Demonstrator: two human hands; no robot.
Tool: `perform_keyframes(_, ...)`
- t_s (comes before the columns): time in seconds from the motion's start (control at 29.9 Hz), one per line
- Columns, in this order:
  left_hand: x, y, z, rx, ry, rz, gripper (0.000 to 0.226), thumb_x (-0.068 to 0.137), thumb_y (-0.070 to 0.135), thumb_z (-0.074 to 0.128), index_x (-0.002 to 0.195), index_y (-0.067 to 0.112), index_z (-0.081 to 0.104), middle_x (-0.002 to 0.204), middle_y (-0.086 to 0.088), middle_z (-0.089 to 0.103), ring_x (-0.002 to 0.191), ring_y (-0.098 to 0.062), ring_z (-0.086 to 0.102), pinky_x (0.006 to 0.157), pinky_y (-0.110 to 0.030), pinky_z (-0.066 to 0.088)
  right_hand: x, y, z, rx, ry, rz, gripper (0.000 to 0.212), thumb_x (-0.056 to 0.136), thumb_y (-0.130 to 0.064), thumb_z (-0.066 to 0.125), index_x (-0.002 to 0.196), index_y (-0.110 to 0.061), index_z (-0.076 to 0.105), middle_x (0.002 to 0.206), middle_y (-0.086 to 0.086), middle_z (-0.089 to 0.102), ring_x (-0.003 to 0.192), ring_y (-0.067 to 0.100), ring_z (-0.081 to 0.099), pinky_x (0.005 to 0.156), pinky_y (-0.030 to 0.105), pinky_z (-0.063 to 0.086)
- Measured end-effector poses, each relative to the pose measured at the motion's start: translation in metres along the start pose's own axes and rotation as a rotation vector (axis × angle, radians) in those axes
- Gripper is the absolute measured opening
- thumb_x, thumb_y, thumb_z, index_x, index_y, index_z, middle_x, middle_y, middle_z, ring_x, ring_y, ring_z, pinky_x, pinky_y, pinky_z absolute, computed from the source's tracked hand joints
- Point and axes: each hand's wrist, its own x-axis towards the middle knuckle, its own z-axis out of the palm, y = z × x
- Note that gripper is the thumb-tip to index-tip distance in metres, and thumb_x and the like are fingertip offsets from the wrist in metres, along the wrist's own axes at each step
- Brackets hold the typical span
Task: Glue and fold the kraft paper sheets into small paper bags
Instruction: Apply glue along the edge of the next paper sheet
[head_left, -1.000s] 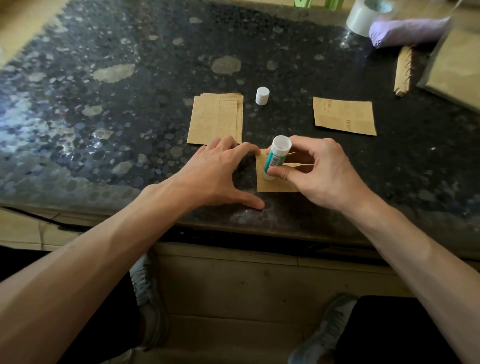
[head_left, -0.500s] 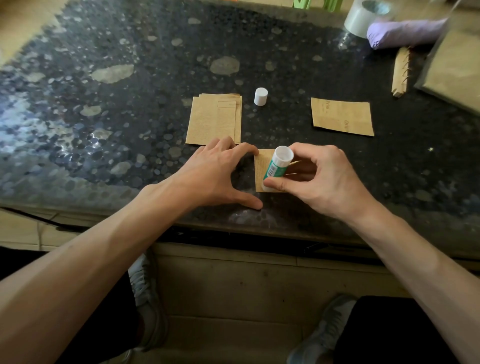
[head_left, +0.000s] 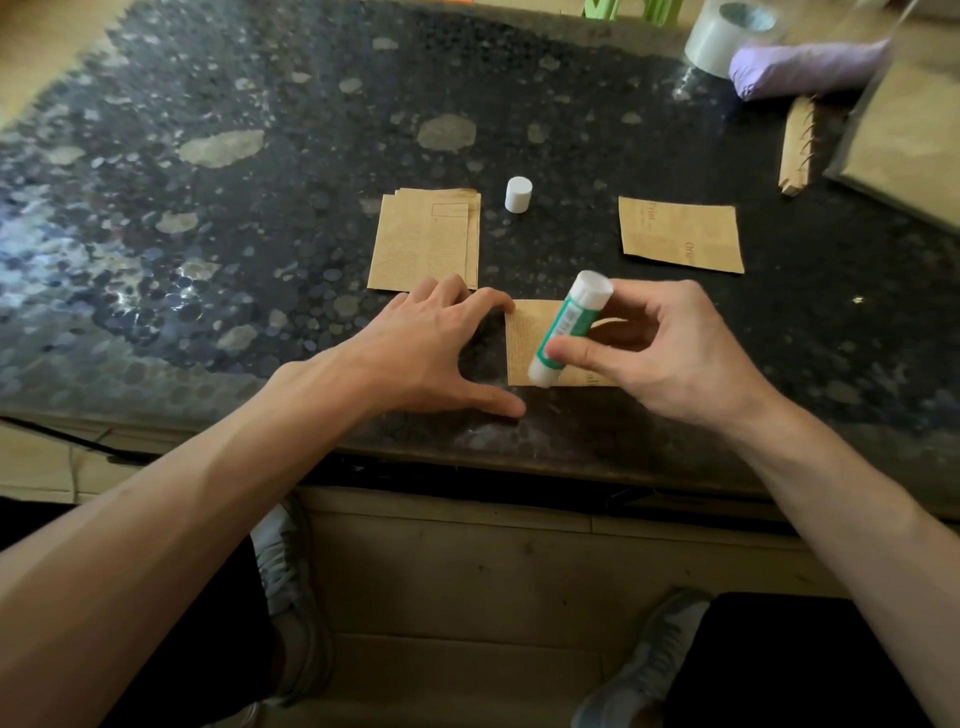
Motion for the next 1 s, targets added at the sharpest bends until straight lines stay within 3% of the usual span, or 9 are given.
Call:
perform_keyframes(0.1, 0.0, 0.0, -0.001, -0.026, 0.013, -0.004, 0.082, 0.081, 0.08, 0.047, 0.15, 0.039, 0.031, 0.134, -0.001, 0.044, 0.129, -0.021, 0.04, 0.112, -0.044, 0.038, 0.004, 0.006, -0.001, -0.028, 0.131, -0.007, 0.024, 0.086, -0.03, 0.082, 0.107, -0.021, 0.075, 0.104, -0.016, 0.075, 0.102, -0.003, 0.07, 0.086, 0.014, 0.056)
perform_keyframes(0.23, 0.002, 0.001, 0.006, -0.054, 0.099, -0.022, 0.061, 0.092, 0.066, 0.046, 0.147, 0.04, 0.036, 0.128, 0.001, 0.047, 0.127, -0.021, 0.043, 0.11, -0.042, 0.038, 0.011, 0.013, 0.006, -0.132, 0.159, -0.018, 0.03, 0.088, -0.032, 0.082, 0.115, -0.021, 0.073, 0.11, -0.017, 0.073, 0.107, -0.002, 0.068, 0.092, 0.021, 0.057)
perform_keyframes(0.3, 0.002, 0.003, 0.01, -0.051, 0.15, -0.021, 0.06, 0.09, 0.066, 0.049, 0.144, 0.04, 0.039, 0.116, 0.006, 0.042, 0.121, -0.02, 0.044, 0.105, -0.039, 0.038, 0.013, 0.015, 0.011, -0.176, 0.143, -0.018, 0.031, 0.09, -0.035, 0.08, 0.118, -0.025, 0.072, 0.11, -0.019, 0.071, 0.109, -0.002, 0.067, 0.092, 0.024, 0.057)
perform_keyframes(0.5, 0.002, 0.004, 0.016, -0.063, 0.211, -0.027, 0.063, 0.086, 0.066, 0.055, 0.141, 0.04, 0.041, 0.112, 0.009, 0.04, 0.116, -0.017, 0.044, 0.098, -0.034, 0.034, 0.019, 0.013, 0.019, -0.264, 0.143, -0.038, 0.03, 0.09, -0.045, 0.078, 0.114, -0.03, 0.067, 0.103, -0.026, 0.064, 0.103, -0.011, 0.061, 0.076, 0.003, 0.047)
perform_keyframes(0.63, 0.002, 0.004, 0.016, -0.067, 0.221, -0.031, 0.063, 0.086, 0.065, 0.059, 0.141, 0.04, 0.041, 0.111, 0.01, 0.039, 0.115, -0.015, 0.042, 0.097, -0.033, 0.033, 0.021, 0.015, 0.022, -0.299, 0.196, -0.061, 0.042, 0.084, -0.058, 0.077, 0.113, -0.029, 0.069, 0.102, -0.021, 0.066, 0.101, -0.005, 0.063, 0.078, 0.011, 0.051)
perform_keyframes(0.84, 0.004, 0.003, 0.016, -0.068, 0.217, -0.031, 0.063, 0.086, 0.066, 0.059, 0.141, 0.041, 0.041, 0.112, 0.01, 0.04, 0.114, -0.015, 0.042, 0.096, -0.032, 0.031, 0.017, 0.018, 0.018, -0.278, 0.184, -0.057, 0.037, 0.085, -0.046, 0.083, 0.116, -0.03, 0.069, 0.101, -0.028, 0.065, 0.098, -0.011, 0.063, 0.077, 0.006, 0.049)
perform_keyframes(1.0, 0.003, 0.002, 0.017, -0.068, 0.225, -0.023, 0.063, 0.086, 0.066, 0.059, 0.141, 0.042, 0.041, 0.112, 0.01, 0.04, 0.115, -0.015, 0.042, 0.094, -0.03, 0.03, 0.015, 0.015, 0.011, -0.274, 0.102, -0.025, 0.034, 0.087, -0.041, 0.081, 0.118, -0.028, 0.073, 0.109, -0.019, 0.071, 0.103, -0.001, 0.066, 0.086, 0.019, 0.054)
